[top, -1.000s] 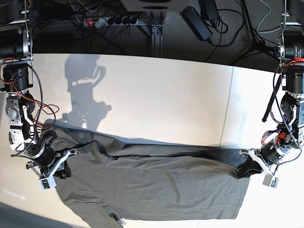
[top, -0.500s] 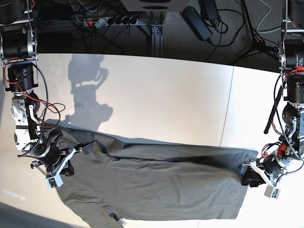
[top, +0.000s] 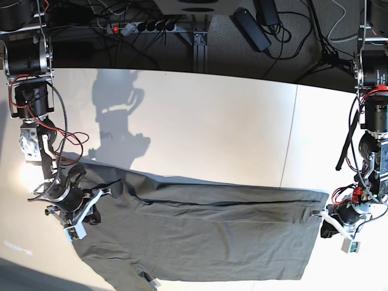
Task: Fold the T-shirt properly
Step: 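Lower both held corners onto the shirt body and drag them back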
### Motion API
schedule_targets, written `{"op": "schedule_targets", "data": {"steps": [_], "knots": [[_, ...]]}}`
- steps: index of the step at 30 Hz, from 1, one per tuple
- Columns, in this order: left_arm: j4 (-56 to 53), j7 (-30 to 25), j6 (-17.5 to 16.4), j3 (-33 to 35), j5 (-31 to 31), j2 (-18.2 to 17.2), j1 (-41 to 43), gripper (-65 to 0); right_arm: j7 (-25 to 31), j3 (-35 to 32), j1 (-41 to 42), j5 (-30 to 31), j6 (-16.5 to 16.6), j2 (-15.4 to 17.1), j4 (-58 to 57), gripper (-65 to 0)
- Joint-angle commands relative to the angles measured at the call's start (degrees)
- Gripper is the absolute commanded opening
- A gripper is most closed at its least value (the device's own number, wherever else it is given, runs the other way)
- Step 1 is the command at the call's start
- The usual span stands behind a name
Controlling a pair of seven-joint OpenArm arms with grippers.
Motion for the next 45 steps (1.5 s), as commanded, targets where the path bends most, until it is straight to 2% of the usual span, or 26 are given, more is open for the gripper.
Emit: {"op": "schedule_targets", "data": {"steps": [1,5,10,14,18,25,27,29,31,35,40,45], "knots": [[0.85,-1.05,0.39,0.42,0.02,-0.07,-1.84,-65.0,1.01,0.76,1.62,0.22,2.71,0.81,-0.44,-65.0],[-0.24,-1.46,0.46,5.75,2.56,0.79,-1.73,-65.0,1.46,1.38,1.64,0.28,2.69,0.76,-5.55,-65.0],[-6.38,-1.51,1.36,12.57,2.54,1.22,-1.73,-65.0,1.38,1.4,1.6,0.28,2.71,0.81,-12.74,-65.0],[-13.07,-3.58,1.51,13.03,3.13,2.99,-2.08,-65.0,1.42,1.4,1.31,0.33,2.73,0.79,-16.76,-65.0],[-16.35,-4.04,1.51,13.03,6.62,4.26,-2.82,-65.0,1.4,1.4,1.09,1.86,2.73,0.83,-17.31,-65.0],[-16.33,3.02,1.09,13.03,7.04,3.96,-2.64,-65.0,0.92,1.42,-1.9,2.23,2.73,0.83,-16.63,-65.0],[-16.04,4.74,-1.92,13.03,5.99,3.56,-2.23,-65.0,0.61,1.97,-3.52,2.25,2.75,0.94,-15.72,-65.0],[-14.56,8.26,-5.27,13.03,2.27,3.21,-0.83,-65.0,-0.39,3.54,-6.16,2.29,2.73,1.01,-13.75,-65.0],[-11.87,10.23,-6.1,13.03,-0.94,3.02,1.6,-65.0,-0.74,6.05,-9.62,2.49,2.75,0.96,-10.84,-65.0],[-4.04,10.25,-5.97,13.0,-1.44,2.36,7.19,-65.0,-0.85,11.23,-16.11,5.18,2.75,0.94,-4.28,-65.0],[7.69,12.0,-2.62,13.0,-1.4,0.44,15.41,-65.0,-5.64,16.48,-23.91,8.04,2.8,0.98,4.46,-65.0],[16.98,12.37,-2.6,10.36,-0.48,-1.46,23.19,-65.0,-7.19,19.15,-30.23,9.33,2.8,1.01,11.61,-65.0]]}}
